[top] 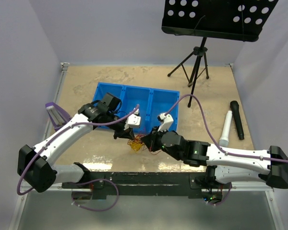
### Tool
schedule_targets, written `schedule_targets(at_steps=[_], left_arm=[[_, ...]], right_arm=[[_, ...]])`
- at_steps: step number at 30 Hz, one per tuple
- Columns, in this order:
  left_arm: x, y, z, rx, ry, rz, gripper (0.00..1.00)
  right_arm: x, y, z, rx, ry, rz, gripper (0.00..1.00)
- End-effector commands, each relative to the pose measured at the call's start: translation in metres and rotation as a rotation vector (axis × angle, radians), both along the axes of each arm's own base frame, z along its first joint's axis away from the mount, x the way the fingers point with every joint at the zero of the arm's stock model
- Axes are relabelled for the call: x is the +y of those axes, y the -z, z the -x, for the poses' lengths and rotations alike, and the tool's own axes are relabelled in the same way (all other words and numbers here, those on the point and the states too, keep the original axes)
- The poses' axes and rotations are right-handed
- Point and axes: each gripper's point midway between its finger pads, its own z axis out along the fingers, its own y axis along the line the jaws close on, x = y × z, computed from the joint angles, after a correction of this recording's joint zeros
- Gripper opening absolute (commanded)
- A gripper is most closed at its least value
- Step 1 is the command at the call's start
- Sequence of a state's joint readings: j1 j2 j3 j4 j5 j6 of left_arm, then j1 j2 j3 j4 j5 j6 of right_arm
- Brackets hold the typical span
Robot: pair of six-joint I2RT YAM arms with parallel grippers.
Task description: Untangle the cables
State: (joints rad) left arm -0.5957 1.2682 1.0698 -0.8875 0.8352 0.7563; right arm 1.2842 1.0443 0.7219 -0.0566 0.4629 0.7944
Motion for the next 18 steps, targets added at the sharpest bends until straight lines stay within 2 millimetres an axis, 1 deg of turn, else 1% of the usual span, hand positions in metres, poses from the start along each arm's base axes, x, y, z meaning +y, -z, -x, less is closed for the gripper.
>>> schedule_targets(at_steps=[1, 3, 4, 6, 7, 8, 9, 10, 11, 14, 17, 18], left_arm=[[-0.009, -0.017, -0.010, -0.056, -0.002, 0.063, 0.00], [-0.010, -0.021, -0.012, -0.063, -0.016, 0.070, 0.00], [-0.010, -0.023, -0.014, -0.073, -0.026, 0.069, 0.00], [-0.008, -0.029, -0.016, -0.093, -0.037, 0.076, 0.00], [-0.007, -0.031, -0.016, -0.099, -0.045, 0.077, 0.00], [-0.006, -0.033, -0.016, -0.103, -0.049, 0.081, 0.00], [-0.005, -0.033, -0.015, -0.107, -0.051, 0.082, 0.00], [-0.005, -0.032, -0.014, -0.106, -0.051, 0.080, 0.00], [-0.004, -0.030, -0.015, -0.103, -0.053, 0.076, 0.00], [-0.004, -0.032, -0.016, -0.099, -0.066, 0.075, 0.00], [-0.006, -0.040, -0.018, -0.099, -0.070, 0.093, 0.00], [-0.007, -0.042, -0.018, -0.098, -0.067, 0.100, 0.00]], right_arm=[[0.001, -0.026, -0.003, -0.038, 0.021, -0.067, 0.00], [-0.002, -0.022, -0.004, -0.030, 0.027, -0.057, 0.00], [-0.004, -0.021, -0.002, -0.026, 0.027, -0.056, 0.08], [-0.013, -0.018, -0.002, -0.015, 0.046, -0.057, 0.33], [-0.019, -0.017, 0.000, -0.010, 0.053, -0.058, 0.43], [-0.025, -0.015, 0.000, -0.007, 0.061, -0.053, 0.51], [-0.032, -0.017, 0.002, -0.006, 0.066, -0.067, 0.58], [-0.037, -0.016, 0.003, 0.001, 0.072, -0.067, 0.62], [-0.041, -0.012, 0.005, 0.007, 0.071, -0.060, 0.65], [-0.050, 0.001, 0.010, 0.034, 0.067, -0.025, 0.66], [-0.052, 0.020, 0.013, 0.067, 0.069, 0.016, 0.61], [-0.051, 0.023, 0.015, 0.069, 0.065, 0.019, 0.59]])
